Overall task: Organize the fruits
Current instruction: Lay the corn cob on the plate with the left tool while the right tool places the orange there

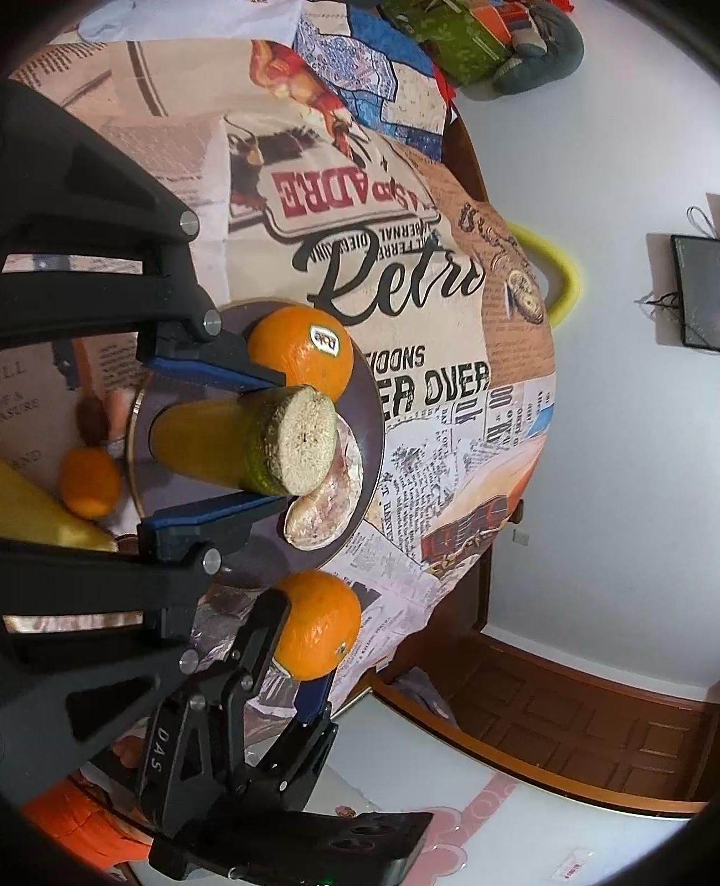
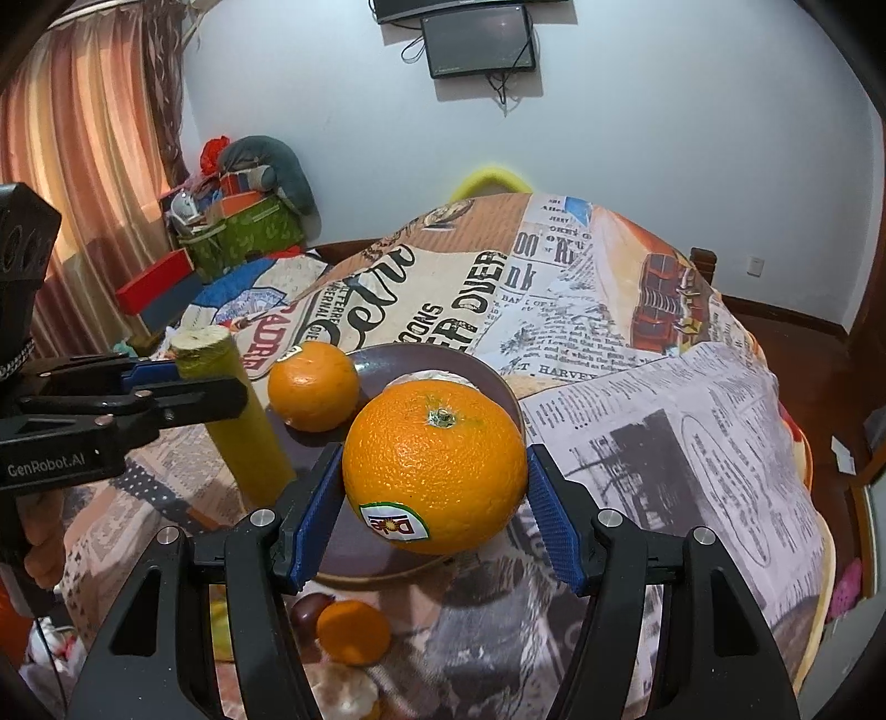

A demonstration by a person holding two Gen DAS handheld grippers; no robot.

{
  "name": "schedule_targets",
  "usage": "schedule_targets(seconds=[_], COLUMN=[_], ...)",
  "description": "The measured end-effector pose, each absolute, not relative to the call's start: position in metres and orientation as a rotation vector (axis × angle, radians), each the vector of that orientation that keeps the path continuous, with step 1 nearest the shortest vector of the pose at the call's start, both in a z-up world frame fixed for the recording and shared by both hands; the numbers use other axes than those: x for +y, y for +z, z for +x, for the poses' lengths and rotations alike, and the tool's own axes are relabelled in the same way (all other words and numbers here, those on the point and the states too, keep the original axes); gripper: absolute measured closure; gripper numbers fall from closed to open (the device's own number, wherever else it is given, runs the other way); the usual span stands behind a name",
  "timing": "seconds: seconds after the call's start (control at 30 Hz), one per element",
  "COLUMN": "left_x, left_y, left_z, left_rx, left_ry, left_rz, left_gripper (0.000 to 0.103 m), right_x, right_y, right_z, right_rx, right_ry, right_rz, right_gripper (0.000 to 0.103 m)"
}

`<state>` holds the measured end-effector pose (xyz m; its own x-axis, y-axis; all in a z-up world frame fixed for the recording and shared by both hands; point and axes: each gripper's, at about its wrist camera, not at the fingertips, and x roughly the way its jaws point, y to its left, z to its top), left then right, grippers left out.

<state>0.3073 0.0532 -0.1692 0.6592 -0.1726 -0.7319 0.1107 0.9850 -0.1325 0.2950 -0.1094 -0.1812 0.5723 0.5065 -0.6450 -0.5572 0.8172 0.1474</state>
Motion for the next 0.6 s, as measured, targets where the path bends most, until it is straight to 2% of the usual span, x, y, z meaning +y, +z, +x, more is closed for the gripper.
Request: schedule_targets(seconds=[0.6], left_x=[0.049], left_y=[-0.181], left_z=[0.367], left_rx=[0.861], left_ry=[-0.192], left_rz=[-0.080], left_gripper=[0.067], right_x=[-0.089], right_y=[-0.195], right_z=[0.326], right_rx=[0.780], right_ry=[0.707], right_rz=[-0.138], right_gripper=[0.042])
